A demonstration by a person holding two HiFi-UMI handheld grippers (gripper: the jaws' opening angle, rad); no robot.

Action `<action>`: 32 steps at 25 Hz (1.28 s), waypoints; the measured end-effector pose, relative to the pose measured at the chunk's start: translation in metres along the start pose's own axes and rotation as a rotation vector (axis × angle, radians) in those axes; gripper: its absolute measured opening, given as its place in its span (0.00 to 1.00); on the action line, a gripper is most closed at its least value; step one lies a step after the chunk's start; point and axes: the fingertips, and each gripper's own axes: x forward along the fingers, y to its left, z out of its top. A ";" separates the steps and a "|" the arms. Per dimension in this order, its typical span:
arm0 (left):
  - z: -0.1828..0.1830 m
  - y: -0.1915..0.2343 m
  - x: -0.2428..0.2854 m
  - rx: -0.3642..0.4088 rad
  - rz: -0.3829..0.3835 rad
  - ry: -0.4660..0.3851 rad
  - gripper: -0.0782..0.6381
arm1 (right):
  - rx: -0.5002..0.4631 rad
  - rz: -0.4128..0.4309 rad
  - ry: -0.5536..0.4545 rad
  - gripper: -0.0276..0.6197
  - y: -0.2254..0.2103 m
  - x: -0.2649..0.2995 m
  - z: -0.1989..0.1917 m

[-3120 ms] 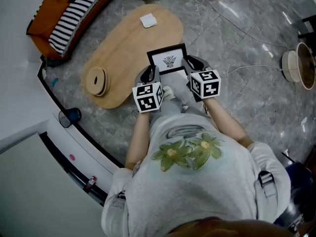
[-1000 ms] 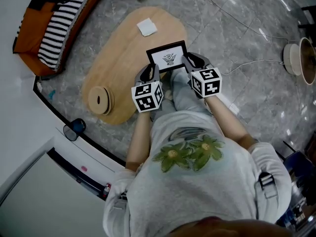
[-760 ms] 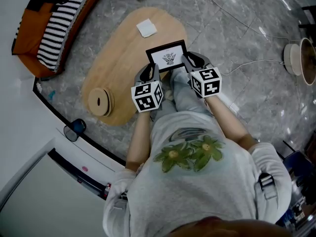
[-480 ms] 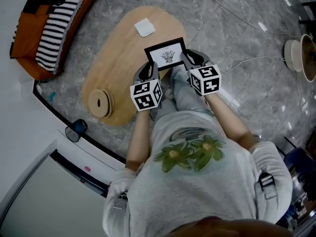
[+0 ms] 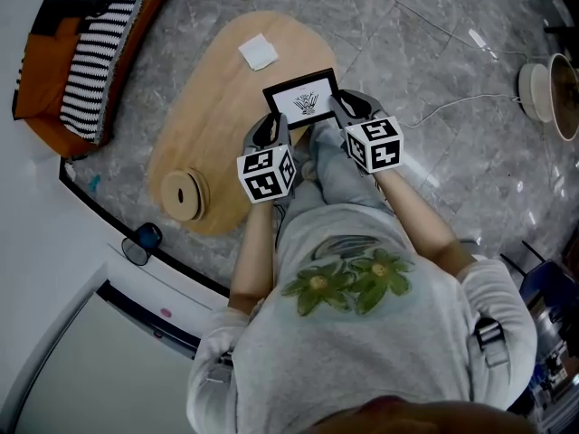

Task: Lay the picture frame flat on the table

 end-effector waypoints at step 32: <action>0.000 0.025 0.059 -0.058 0.005 0.097 0.24 | 0.016 -0.004 0.113 0.17 -0.026 0.058 -0.003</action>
